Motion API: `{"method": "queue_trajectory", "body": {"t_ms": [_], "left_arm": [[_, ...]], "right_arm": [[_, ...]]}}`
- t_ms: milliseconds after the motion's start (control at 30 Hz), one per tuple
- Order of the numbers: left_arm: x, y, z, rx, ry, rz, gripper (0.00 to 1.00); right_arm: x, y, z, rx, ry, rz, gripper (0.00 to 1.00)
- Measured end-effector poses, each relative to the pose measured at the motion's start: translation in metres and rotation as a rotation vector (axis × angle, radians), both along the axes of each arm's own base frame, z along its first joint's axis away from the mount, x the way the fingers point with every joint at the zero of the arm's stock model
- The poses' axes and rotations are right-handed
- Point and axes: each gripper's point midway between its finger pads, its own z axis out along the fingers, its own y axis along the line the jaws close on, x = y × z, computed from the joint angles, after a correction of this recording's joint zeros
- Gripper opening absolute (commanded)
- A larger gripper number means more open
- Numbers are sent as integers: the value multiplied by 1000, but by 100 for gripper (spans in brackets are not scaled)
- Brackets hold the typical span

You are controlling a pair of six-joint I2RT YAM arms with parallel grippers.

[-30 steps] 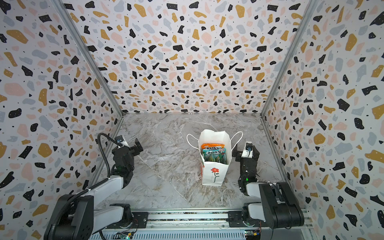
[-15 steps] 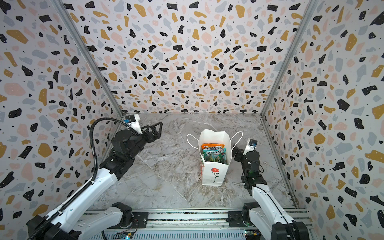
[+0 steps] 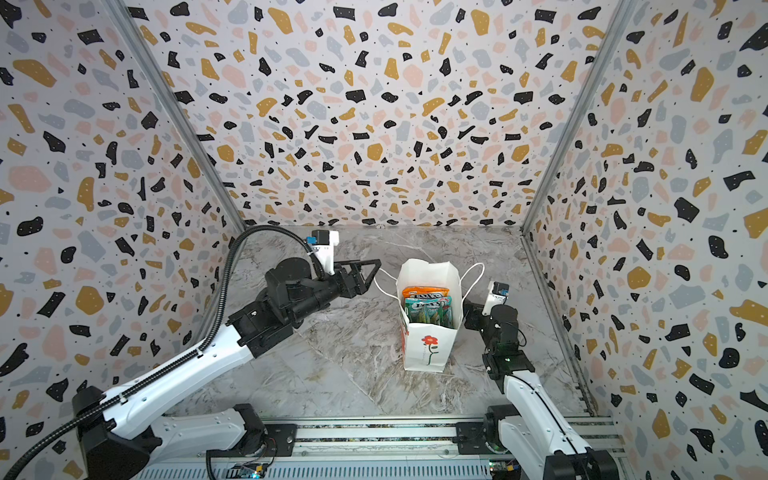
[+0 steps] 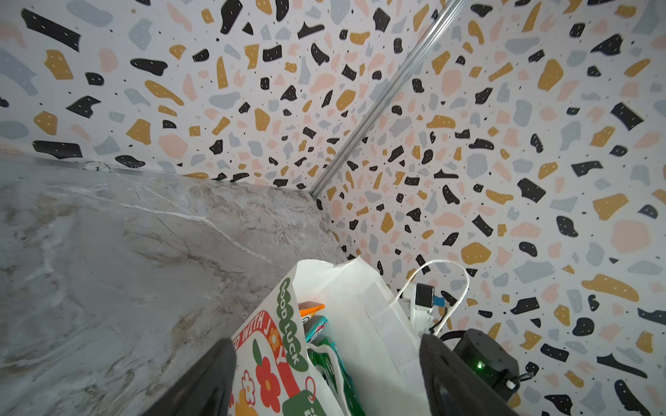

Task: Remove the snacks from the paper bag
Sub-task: 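Reach the left gripper to the bag's rim while the right gripper approaches, then grip the bag rim with the left gripper and tilt the bag open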

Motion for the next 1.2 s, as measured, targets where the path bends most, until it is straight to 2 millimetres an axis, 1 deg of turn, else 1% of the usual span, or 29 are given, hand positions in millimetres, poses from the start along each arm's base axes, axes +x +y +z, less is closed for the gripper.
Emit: {"method": "queue_trajectory", "body": {"t_ms": [100, 200, 333, 400, 433, 500, 533, 567, 600, 667, 800, 867, 933, 1067, 1200], "left_arm": [[4, -12, -17, 24, 42, -8, 71], [7, -19, -29, 40, 73, -11, 66], [11, -25, -37, 42, 94, -17, 57], [12, -28, -40, 43, 103, -24, 49], [13, -30, -40, 43, 105, -27, 47], [15, -34, -40, 39, 106, -33, 33], [16, -35, -39, 38, 106, -34, 29], [16, -37, -38, 35, 105, -36, 20], [17, -37, -38, 33, 104, -37, 10], [17, -38, -39, 35, 104, -37, 0], [19, -37, -36, 52, 91, -31, 0], [21, -35, -30, 72, 70, -20, 0], [23, -31, -29, 114, 57, -8, 0], [29, -22, -30, 220, 29, 8, 0], [49, -5, -24, 306, 5, 31, 0]], "right_arm": [[0, 1, -3, 4, 10, 4, 99], [0, 3, -4, 9, 13, 11, 99], [0, 5, -4, 14, 16, 17, 99], [0, 5, -6, 15, 21, 19, 99], [0, 5, -6, 15, 23, 19, 99], [0, 5, -8, 14, 28, 19, 99], [0, 5, -8, 14, 30, 19, 99], [0, 5, -9, 14, 33, 20, 99], [0, 5, -10, 14, 36, 19, 99], [0, 5, -12, 13, 44, 20, 99], [-2, 8, -20, 14, 76, 34, 99], [-3, 12, -23, 17, 89, 51, 99], [-5, 17, -27, 20, 103, 77, 99], [-9, 35, -32, 33, 126, 152, 99], [-19, 67, -38, 38, 152, 266, 99]]}}
